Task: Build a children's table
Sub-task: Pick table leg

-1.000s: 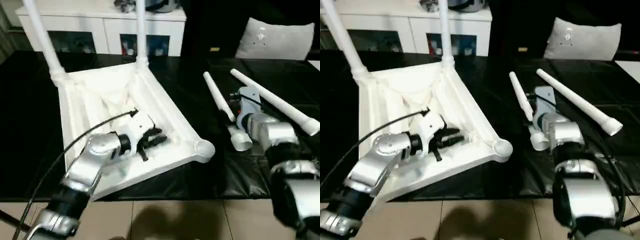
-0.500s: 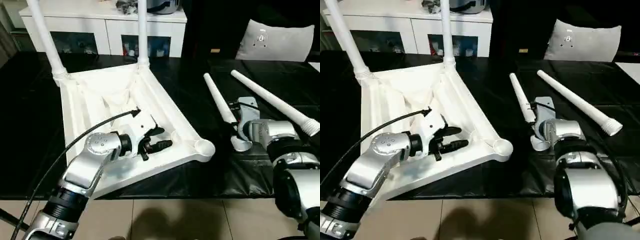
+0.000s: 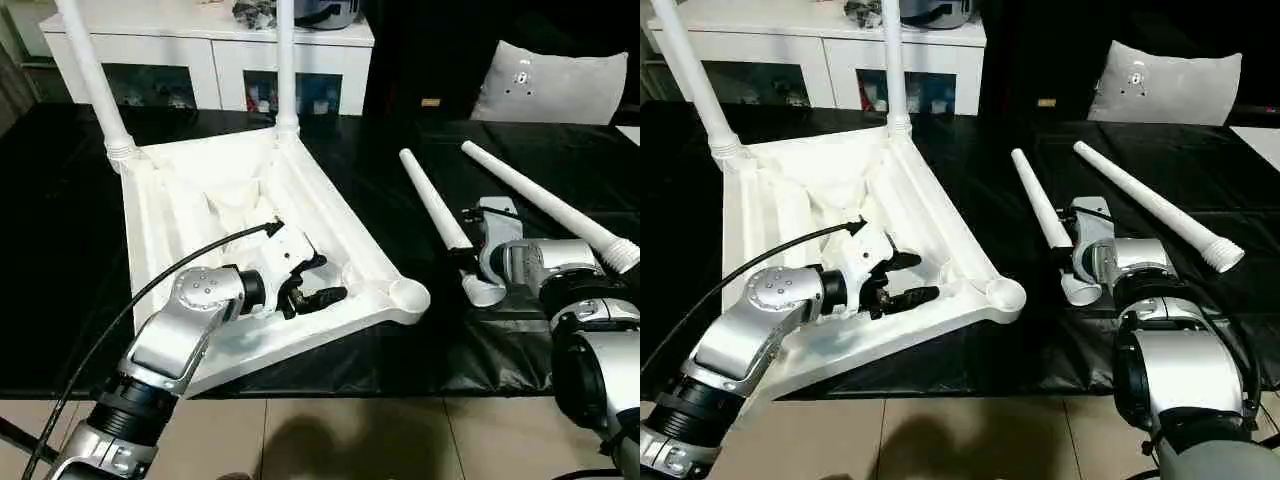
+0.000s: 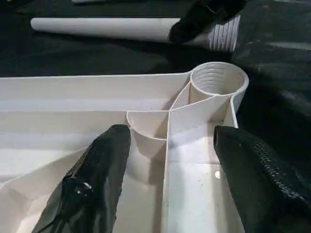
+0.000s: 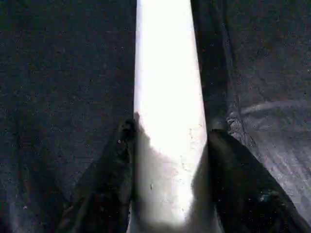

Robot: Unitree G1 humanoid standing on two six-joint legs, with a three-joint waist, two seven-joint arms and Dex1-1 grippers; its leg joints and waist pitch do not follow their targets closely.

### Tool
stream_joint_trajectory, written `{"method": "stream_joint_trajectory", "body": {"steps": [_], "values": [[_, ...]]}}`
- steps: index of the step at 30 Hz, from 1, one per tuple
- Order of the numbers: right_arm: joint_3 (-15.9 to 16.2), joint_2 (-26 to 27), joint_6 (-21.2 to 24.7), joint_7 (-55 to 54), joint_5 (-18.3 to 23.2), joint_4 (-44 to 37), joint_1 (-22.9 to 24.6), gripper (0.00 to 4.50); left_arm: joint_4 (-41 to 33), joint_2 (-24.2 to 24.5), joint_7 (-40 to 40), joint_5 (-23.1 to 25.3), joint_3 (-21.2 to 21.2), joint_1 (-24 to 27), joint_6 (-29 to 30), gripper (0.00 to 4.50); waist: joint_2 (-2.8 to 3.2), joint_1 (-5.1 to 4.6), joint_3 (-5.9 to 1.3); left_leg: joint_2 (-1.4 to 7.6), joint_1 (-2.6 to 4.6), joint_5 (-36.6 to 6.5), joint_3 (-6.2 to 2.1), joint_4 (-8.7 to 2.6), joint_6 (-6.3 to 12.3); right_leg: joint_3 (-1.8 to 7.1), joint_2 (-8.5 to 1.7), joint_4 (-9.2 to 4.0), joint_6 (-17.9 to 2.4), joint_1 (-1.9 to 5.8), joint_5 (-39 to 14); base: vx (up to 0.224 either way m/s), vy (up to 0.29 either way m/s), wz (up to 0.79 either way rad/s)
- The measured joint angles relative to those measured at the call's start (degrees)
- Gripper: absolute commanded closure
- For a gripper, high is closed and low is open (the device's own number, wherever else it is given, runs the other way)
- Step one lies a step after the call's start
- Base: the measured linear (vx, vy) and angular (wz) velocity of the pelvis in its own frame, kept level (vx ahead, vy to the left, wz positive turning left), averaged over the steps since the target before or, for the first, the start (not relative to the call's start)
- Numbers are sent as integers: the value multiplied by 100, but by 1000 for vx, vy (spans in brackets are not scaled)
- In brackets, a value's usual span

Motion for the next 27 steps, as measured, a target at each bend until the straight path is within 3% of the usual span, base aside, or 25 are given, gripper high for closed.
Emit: {"method": "stream_joint_trajectory", "body": {"steps": [10,18,24,27], "values": [[-29,-8,-15,-5,16,23,5,265,15,-313,406,35,-11,-1,34,137,-2,0,-2,0,0,0,-1,2,0,0,0,0,1,2,-1,0,0,0],[-451,-31,-359,-155,298,-66,182,265,163,-438,657,138,-3,-75,-215,137,-14,-1,0,1,-1,0,-1,9,0,-1,0,0,1,0,0,0,0,0],[-1264,66,-1629,-23,996,-861,838,265,198,-608,903,123,137,-84,-381,137,-14,3,6,1,-25,-1,4,11,2,0,-1,2,-6,-31,5,0,0,0],[-1757,284,-1649,582,1636,-1674,1019,265,304,-845,1106,-90,424,-302,-384,137,-7,-13,9,7,-31,0,5,10,3,-2,4,4,-31,-38,20,0,0,0]]}}
